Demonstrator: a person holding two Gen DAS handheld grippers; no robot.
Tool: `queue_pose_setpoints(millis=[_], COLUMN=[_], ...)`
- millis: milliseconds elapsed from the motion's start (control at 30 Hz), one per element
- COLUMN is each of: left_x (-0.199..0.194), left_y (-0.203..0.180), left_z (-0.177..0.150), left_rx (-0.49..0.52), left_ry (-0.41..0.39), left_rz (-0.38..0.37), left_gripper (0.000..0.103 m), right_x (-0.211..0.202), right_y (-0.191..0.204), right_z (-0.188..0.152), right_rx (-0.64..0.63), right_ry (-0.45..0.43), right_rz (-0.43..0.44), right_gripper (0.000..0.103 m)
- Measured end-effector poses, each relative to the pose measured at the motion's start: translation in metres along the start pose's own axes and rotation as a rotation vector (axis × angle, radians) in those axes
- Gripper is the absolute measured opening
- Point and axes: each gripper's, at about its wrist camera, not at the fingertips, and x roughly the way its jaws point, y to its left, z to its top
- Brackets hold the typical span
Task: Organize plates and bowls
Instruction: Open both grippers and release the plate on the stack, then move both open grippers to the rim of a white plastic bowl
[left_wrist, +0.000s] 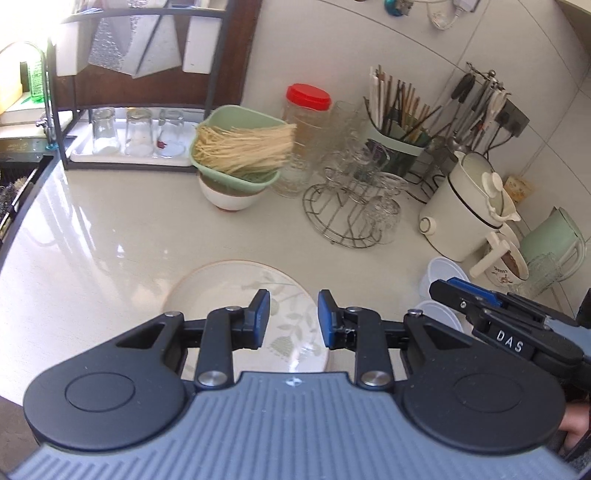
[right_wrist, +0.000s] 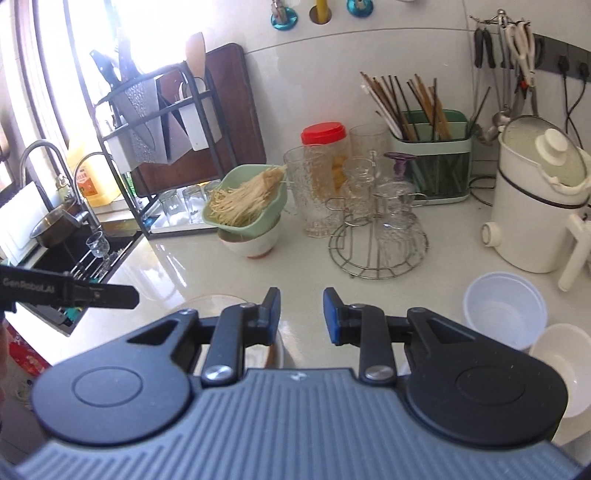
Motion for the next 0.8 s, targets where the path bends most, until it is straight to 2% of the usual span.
queue_pose_setpoints(millis=[300, 500, 800], left_x=[0.023, 0.043, 0.073], left_y=[-0.041, -0.07, -0.1], left_z=[-0.014, -0.024, -0.016], left_rx=[0.031, 0.012, 0.04], left_ry=[0.004, 0.012, 0.069], left_rz=[-0.044, -0.092, -0.144], left_gripper=[0.032, 0.032, 0.033], right_x=[-0.03, -0.046, -0.052], right_y=[-0.032, -0.059, -0.093], right_z=[-0.02, -0.029, -0.035], right_rx=[-0.004, 0.014, 0.077], right_ry=[-0.026, -0.021, 0.013], right_rz=[-0.071, -0.135, -0.195], right_gripper=[0.029, 0.029, 0.029])
